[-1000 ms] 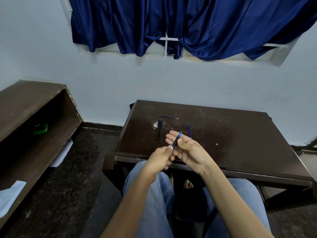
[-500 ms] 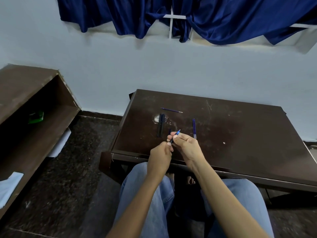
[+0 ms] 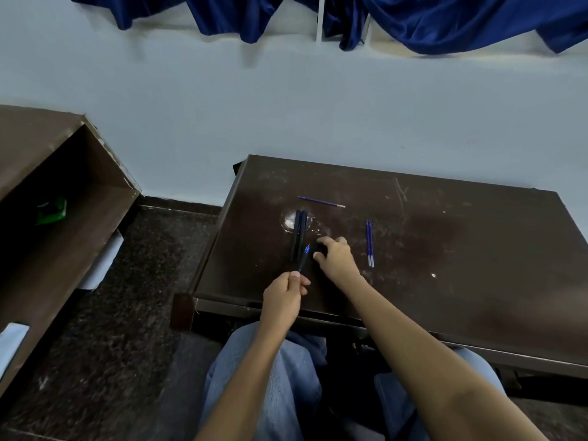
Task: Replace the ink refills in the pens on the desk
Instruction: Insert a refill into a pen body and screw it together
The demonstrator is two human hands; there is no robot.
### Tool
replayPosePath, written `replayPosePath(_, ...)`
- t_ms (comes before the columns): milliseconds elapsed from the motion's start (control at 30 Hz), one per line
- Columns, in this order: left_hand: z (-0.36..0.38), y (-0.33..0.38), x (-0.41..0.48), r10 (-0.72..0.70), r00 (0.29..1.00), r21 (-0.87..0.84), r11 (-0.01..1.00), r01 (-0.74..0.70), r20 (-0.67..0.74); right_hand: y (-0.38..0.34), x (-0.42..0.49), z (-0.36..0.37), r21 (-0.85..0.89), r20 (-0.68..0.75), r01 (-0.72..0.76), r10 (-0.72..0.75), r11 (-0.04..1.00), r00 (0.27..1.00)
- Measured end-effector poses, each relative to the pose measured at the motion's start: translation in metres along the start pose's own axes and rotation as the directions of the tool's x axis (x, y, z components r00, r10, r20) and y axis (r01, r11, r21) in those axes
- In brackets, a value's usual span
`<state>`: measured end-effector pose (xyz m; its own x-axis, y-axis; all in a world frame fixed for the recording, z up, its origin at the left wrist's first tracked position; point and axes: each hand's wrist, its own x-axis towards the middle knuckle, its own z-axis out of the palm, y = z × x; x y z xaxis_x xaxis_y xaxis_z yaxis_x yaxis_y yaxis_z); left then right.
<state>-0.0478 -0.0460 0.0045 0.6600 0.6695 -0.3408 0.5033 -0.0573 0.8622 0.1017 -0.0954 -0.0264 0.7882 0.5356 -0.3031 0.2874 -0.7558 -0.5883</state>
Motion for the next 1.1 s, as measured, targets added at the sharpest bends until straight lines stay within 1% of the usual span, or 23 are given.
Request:
replayPosePath(133, -0.002, -0.002, 0.006, 0.002, 1.0, -0.002, 1.0, -0.002, 0.001, 0.003, 0.003, 0.004, -0.047, -0.03, 0.008, -0.009, 0.999, 1.0)
replayPosePath(233, -0.003, -0.001, 0.004, 0.002, 1.0, -0.017, 1.0, -0.002, 0.017, 0.008, 0.0, 0.004, -0.059, -0.034, -0.027, 0.025, 0.998, 0.999)
replayPosePath(400, -0.004, 0.007, -0.008, 0.015, 1.0, -0.042, 0.999, -0.014, 0.027, 0.018, -0.015, -0.003, -0.167, 0.044, -0.069, 0.077, 0.984, 0.996)
replayPosePath(467, -0.006, 0.012, -0.014, 0.022, 0.999, -0.039, 0.999, -0.021, 0.035, 0.024, -0.023, -0.008, -0.177, 0.065, -0.094, 0.107, 0.98, 0.992)
replayPosePath(500, -0.007, 0.014, -0.018, 0.026, 0.999, -0.042, 0.999, -0.024, 0.039, 0.027, -0.026, -0.01, -0.13, 0.057, -0.1, 0.108, 0.987, 0.993)
replayPosePath(533, -0.009, 0.017, -0.021, 0.03, 0.999, -0.048, 0.998, -0.028, 0.042, 0.028, -0.029, -0.012, -0.011, 0.043, -0.115, 0.115, 0.993, 0.992)
replayPosePath(567, -0.01, 0.019, -0.024, 0.036, 0.998, -0.052, 0.998, -0.034, 0.044, 0.027, -0.033, -0.014, 0.185, 0.036, -0.151, 0.147, 0.971, 0.988)
replayPosePath(600, -0.012, 0.022, -0.027, 0.045, 0.998, -0.053, 0.998, -0.042, 0.045, 0.023, -0.037, -0.019, 0.431, 0.056, -0.204, 0.2, 0.879, 0.978)
replayPosePath(633, -0.014, 0.024, -0.031, 0.053, 0.997, -0.052, 0.997, -0.051, 0.046, 0.017, -0.041, -0.024, 0.667, 0.111, -0.249, 0.237, 0.702, 0.965)
replayPosePath(667, -0.015, 0.027, -0.034, 0.062, 0.997, -0.053, 0.997, -0.059, 0.047, 0.011, -0.045, -0.03, 0.835, 0.172, -0.266, 0.23, 0.482, 0.958)
replayPosePath(700, -0.017, 0.029, -0.037, 0.069, 0.996, -0.059, 0.996, -0.067, 0.049, 0.005, -0.049, -0.036, 0.921, 0.206, -0.257, 0.194, 0.293, 0.959)
replayPosePath(733, -0.018, 0.031, -0.041, 0.077, 0.996, -0.066, 0.995, -0.074, 0.051, -0.001, -0.053, -0.044, 0.956, 0.215, -0.24, 0.151, 0.171, 0.965)
replayPosePath(767, -0.019, 0.034, -0.044, 0.086, 0.995, -0.072, 0.994, -0.082, 0.051, -0.006, -0.057, -0.051, 0.969, 0.213, -0.223, 0.102, 0.106, 0.972)
replayPosePath(833, -0.02, 0.039, -0.05, 0.105, 0.993, -0.075, 0.992, -0.101, 0.048, -0.017, -0.068, -0.064, 0.98, 0.189, -0.189, 0.005, 0.067, 0.982)
replayPosePath(933, -0.023, 0.045, -0.06, 0.128, 0.991, -0.102, 0.987, -0.123, 0.048, -0.031, -0.085, -0.079, 0.988, 0.148, -0.143, -0.085, 0.058, 0.985)
replayPosePath(1033, -0.026, 0.051, -0.069, 0.15, 0.988, -0.131, 0.981, -0.143, 0.045, -0.042, -0.098, -0.092, 0.993, 0.104, -0.095, -0.134, 0.074, 0.986)
replayPosePath(1100, -0.027, 0.055, -0.076, 0.17, 0.985, -0.139, 0.977, -0.162, 0.042, -0.047, -0.107, -0.099, 0.991, 0.082, -0.063, -0.164, 0.117, 0.983)
